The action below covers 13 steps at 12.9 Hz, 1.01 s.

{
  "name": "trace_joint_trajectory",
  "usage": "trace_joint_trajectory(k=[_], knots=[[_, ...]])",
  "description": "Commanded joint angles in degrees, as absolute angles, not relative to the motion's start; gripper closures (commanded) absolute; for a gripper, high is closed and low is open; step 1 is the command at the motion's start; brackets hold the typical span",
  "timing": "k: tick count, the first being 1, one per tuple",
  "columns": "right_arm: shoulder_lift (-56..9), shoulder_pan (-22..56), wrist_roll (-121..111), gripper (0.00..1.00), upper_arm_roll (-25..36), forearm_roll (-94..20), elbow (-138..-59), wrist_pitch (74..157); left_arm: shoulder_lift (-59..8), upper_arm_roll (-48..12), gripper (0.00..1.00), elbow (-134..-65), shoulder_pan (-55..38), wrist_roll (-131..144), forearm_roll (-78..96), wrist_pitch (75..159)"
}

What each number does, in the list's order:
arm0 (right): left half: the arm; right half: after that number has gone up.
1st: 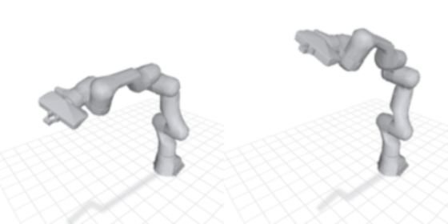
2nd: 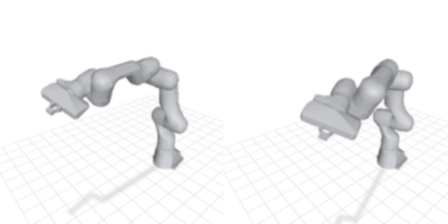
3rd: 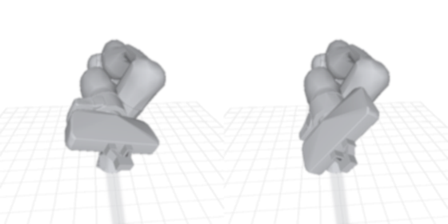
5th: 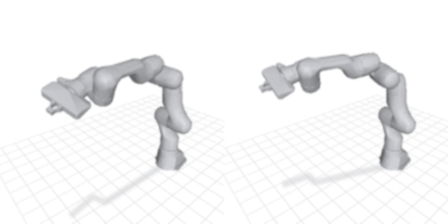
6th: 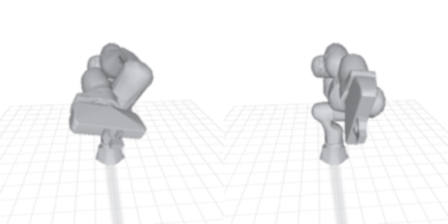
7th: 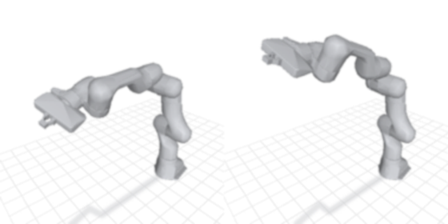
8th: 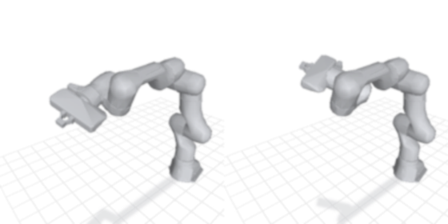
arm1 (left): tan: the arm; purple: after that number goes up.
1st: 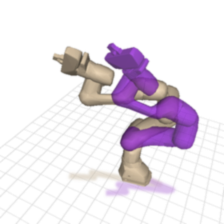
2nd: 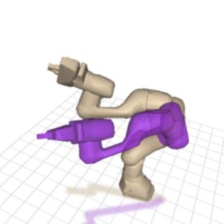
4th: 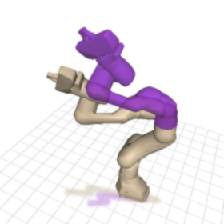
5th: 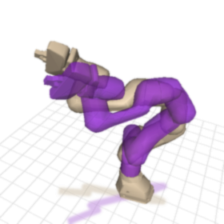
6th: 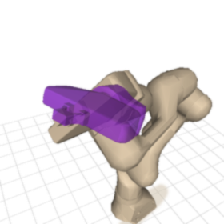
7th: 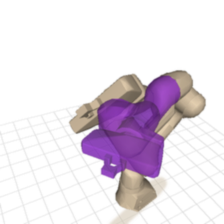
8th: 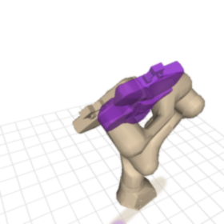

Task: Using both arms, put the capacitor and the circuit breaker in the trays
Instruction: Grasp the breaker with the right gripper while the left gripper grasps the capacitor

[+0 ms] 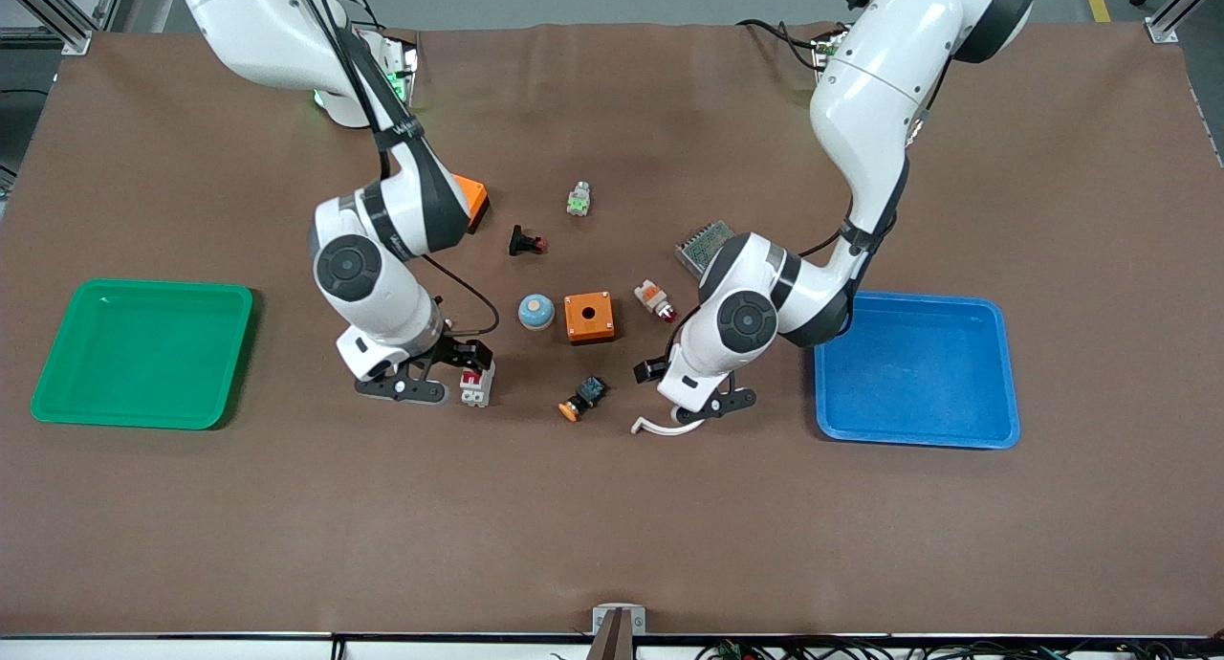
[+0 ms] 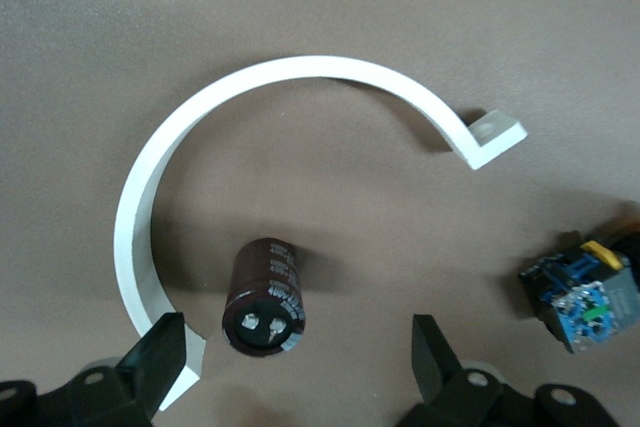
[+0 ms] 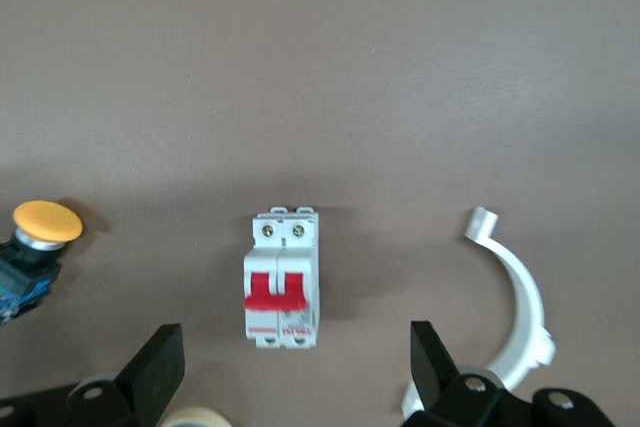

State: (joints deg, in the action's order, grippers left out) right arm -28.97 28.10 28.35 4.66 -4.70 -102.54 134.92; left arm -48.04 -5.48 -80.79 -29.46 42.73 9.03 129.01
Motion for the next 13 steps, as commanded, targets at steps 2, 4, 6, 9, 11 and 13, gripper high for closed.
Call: trace_joint_trajectory(k=[2,4,6,9,11,13], knots=[[-32.7,29.0,30.9,0.00,5.4,-5.4,-101.5,138.6,-49.2,-4.4,0.18,-79.3,-30.3,44.5,5.1,129.1],[-34.2,29.0,31.3,0.00,5.4,-5.4,-101.1,138.9,-49.4,-4.2,0.33,-79.2,-30.2,44.6,4.5,129.1],[-35.2,29.1,31.3,0.00,5.4,-5.3,-101.1,139.2,-49.4,-3.8,0.44,-79.2,-30.3,44.6,4.3,129.1],[-37.3,30.1,31.4,0.07,5.4,-5.4,-101.1,141.8,-49.4,-3.8,0.52,-79.4,-30.4,44.6,4.2,129.1],[-38.2,30.6,31.3,0.21,5.4,-5.4,-101.1,142.8,-49.4,-3.8,0.52,-79.4,-30.6,44.6,4.2,129.1],[-38.1,30.5,30.4,0.51,5.4,-4.9,-101.1,142.5,-49.4,-3.9,0.52,-79.5,-30.7,44.6,4.2,129.1]])
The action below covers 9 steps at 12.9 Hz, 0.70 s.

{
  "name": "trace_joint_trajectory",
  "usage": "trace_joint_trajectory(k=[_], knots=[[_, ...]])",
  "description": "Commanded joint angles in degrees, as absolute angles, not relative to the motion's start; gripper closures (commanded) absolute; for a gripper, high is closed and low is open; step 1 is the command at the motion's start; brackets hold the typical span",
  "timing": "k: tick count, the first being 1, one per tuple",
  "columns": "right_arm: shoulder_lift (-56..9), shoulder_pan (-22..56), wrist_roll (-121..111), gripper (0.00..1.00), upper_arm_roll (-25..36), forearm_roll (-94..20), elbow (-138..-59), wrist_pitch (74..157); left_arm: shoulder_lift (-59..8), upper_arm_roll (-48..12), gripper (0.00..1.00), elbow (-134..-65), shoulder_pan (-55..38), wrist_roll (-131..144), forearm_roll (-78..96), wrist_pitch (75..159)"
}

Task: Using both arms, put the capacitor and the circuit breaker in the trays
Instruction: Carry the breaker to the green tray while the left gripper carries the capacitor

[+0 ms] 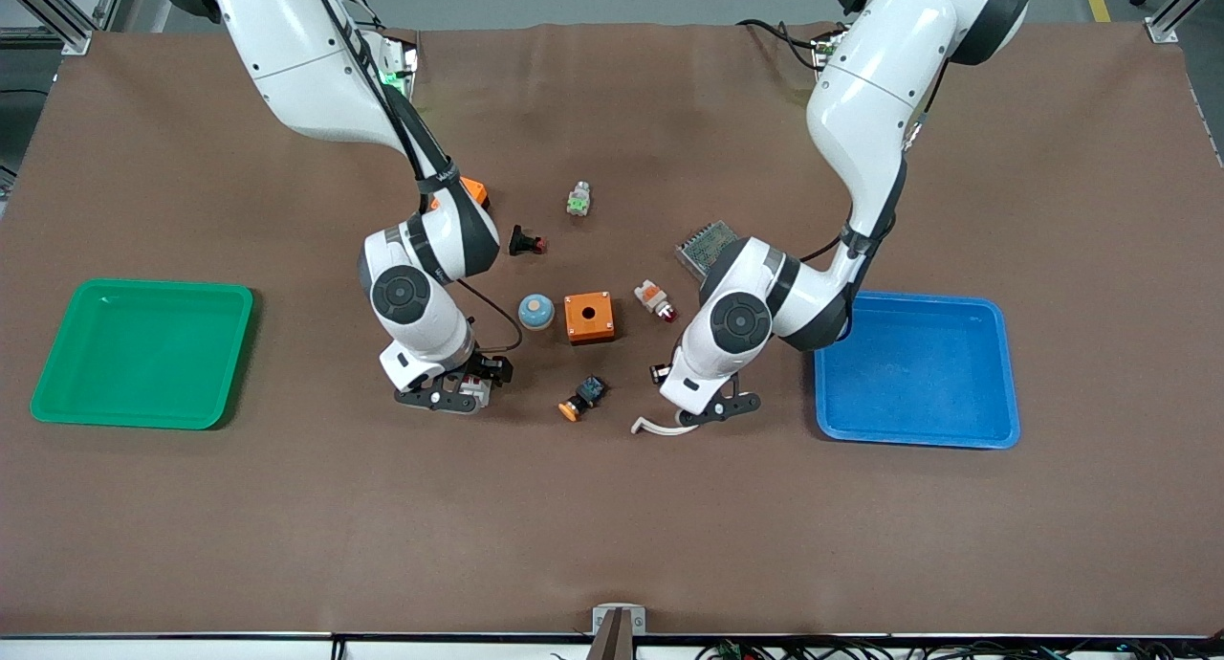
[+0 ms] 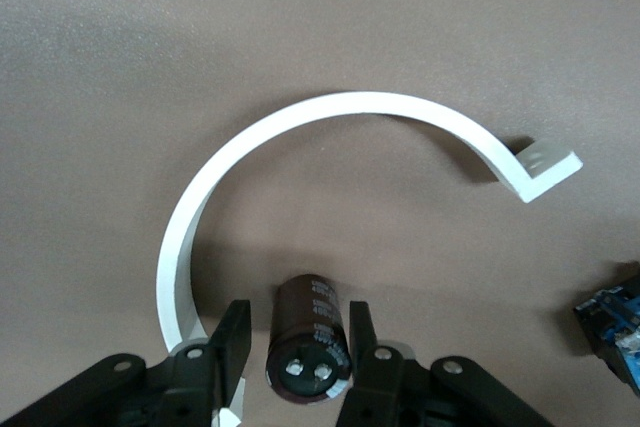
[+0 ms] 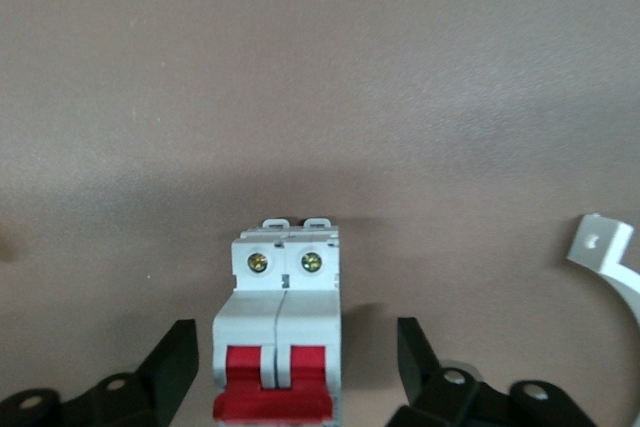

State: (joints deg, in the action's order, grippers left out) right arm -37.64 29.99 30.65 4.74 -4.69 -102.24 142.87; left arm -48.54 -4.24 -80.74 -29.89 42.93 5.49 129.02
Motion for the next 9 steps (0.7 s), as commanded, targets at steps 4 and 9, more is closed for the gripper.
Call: trace_joint_trajectory(k=[4,9], knots=[[-37.0,27.3,30.0,1.00,5.4,-5.1,-98.3,136.1,-49.5,-3.9,0.49,-79.7,-30.8,44.6,4.2,128.8],[-27.8,15.1,18.4,1.00,5.7,-5.1,-96.0,120.4,-49.7,-3.9,0.72,-79.6,-30.7,44.6,4.3,128.8]])
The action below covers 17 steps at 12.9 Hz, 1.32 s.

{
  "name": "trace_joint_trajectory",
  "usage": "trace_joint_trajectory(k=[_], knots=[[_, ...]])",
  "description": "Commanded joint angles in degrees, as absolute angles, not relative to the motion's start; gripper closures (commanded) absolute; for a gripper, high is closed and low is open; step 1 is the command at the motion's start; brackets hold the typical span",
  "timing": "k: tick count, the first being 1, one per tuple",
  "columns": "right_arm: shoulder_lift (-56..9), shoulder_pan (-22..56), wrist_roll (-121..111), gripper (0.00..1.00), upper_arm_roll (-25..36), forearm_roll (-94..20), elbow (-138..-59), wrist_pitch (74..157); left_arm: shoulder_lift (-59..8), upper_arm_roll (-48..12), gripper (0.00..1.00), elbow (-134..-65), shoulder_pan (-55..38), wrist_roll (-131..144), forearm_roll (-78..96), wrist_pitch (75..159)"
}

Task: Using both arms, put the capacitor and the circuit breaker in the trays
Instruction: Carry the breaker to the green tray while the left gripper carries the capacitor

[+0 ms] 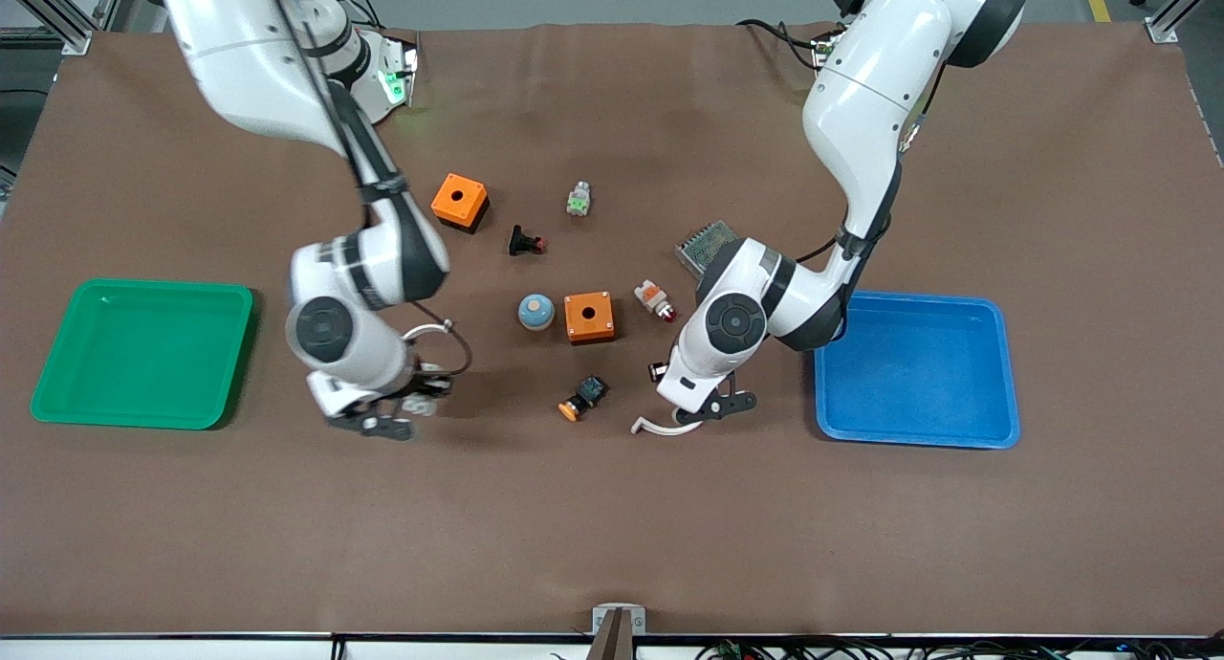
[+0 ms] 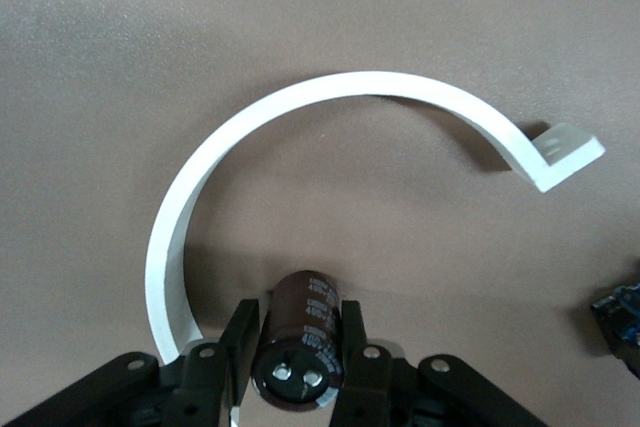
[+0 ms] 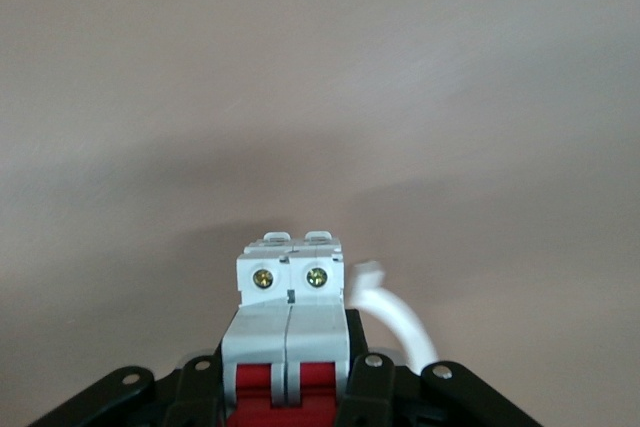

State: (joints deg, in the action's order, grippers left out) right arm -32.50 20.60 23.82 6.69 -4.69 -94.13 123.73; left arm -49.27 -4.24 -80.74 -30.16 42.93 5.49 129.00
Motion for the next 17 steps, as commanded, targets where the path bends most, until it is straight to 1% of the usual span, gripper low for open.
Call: trace_joint_trajectory(k=[1,3,5,7,9,10,12,15,17], knots=[[-26.1,12.4,15.8,1.00,5.8,-4.9,-96.9,119.5,-49.6,-3.9,0.77,-79.5,-30.6,44.6,4.3,128.8],[-22.9,6.6,10.0,1.00,5.9,-4.4,-100.6,119.6,-47.9,-3.9,0.79,-79.4,-30.0,44.6,4.5,128.1],[-22.2,0.2,1.9,1.00,5.8,-2.3,-102.8,120.4,-44.5,-3.8,0.79,-79.4,-28.7,44.6,4.5,124.6],[-21.9,-6.8,-9.1,1.00,5.8,-2.3,-106.8,125.6,-38.5,-3.9,0.79,-79.5,-25.1,43.8,4.2,116.7],[-22.1,-13.3,-18.6,1.00,5.8,-2.3,-111.3,133.8,-33.7,-4.0,0.79,-79.9,-21.7,39.8,4.2,107.4],[-22.5,-16.1,-21.4,1.00,5.7,-2.3,-112.5,136.3,-32.5,-3.9,0.79,-80.2,-19.5,36.2,4.2,102.9],[-23.6,-19.4,-23.9,1.00,5.7,-2.3,-112.9,138.9,-30.6,-3.9,0.79,-81.6,-14.1,32.6,2.3,97.8],[-25.9,-22.5,-26.6,1.00,5.6,-2.4,-114.1,142.4,-28.1,-4.0,0.79,-87.1,-5.8,21.7,-3.1,98.6],[-26.7,-22.7,-26.9,1.00,5.6,-2.4,-115.7,145.4,-28.8,-4.0,0.79,-89.0,-2.0,19.8,-3.5,103.1]])
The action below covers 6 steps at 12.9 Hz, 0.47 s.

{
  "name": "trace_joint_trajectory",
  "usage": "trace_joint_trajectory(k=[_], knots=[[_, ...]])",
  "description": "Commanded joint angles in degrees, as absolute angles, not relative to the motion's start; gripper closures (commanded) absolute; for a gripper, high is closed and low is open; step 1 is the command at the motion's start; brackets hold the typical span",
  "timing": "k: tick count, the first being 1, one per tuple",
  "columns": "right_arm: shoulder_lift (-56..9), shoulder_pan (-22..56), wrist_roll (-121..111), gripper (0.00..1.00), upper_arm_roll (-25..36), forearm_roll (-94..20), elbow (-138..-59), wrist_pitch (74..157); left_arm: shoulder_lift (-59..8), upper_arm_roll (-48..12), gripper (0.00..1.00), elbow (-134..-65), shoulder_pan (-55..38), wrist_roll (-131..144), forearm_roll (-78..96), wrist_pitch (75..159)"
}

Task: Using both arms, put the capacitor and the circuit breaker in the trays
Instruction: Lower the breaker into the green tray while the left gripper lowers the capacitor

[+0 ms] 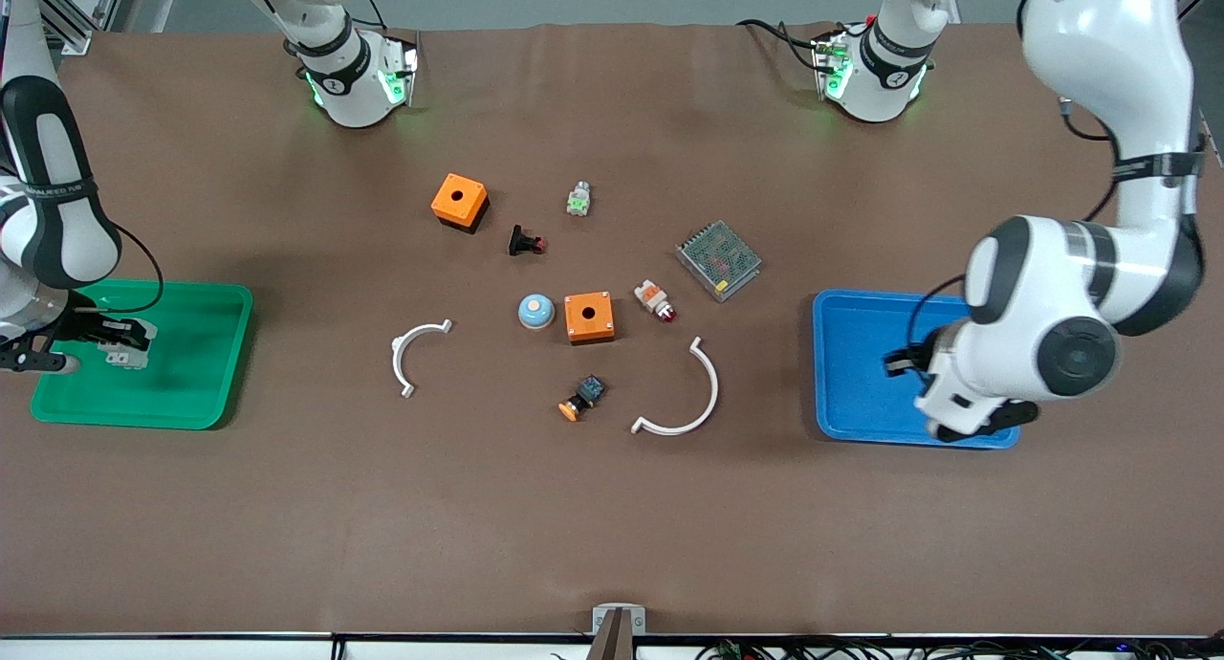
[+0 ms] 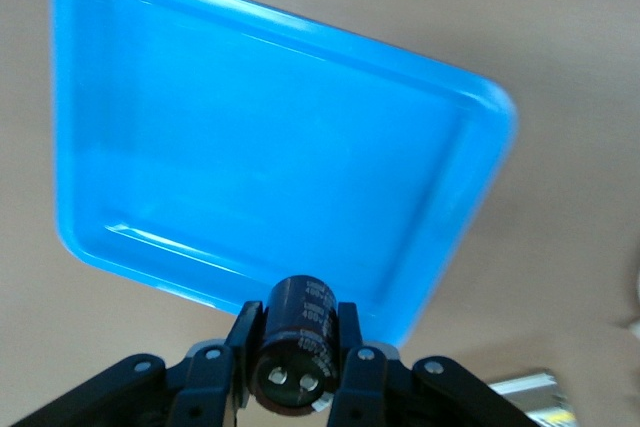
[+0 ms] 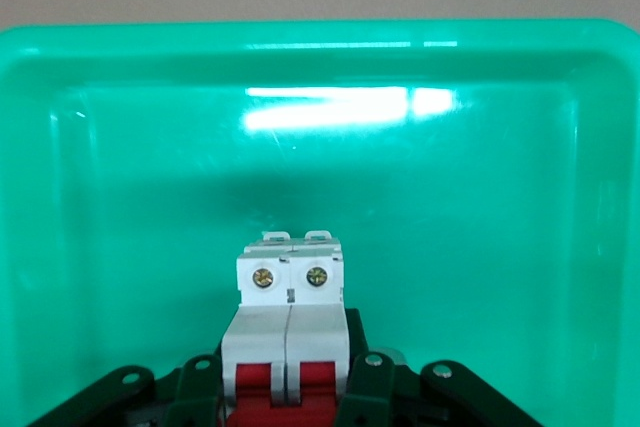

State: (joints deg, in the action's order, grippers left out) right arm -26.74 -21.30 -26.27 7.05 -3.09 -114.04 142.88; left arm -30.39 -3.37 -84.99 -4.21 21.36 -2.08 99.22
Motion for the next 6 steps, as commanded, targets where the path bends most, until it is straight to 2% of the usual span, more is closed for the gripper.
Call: trace_joint_trajectory(k=[1,3,5,6], knots=[[-27.2,-22.8,-27.2,1.00,5.6,-2.4,-115.7,145.4,-28.8,-4.0,0.79,-91.9,-1.3,19.3,-3.7,107.4],[-28.1,-23.1,-27.9,1.00,5.6,-2.5,-115.3,145.5,-28.4,-4.0,0.79,-100.0,-0.4,19.2,-5.9,118.6],[-29.0,-23.2,-28.0,0.96,5.6,-2.5,-114.7,145.6,-29.2,-4.2,0.79,-103.1,-0.5,20.3,-5.6,123.5],[-29.0,-23.2,-28.0,0.46,5.6,-2.5,-114.1,145.5,-30.1,-4.3,0.79,-103.4,-0.4,20.3,-5.5,124.4]])
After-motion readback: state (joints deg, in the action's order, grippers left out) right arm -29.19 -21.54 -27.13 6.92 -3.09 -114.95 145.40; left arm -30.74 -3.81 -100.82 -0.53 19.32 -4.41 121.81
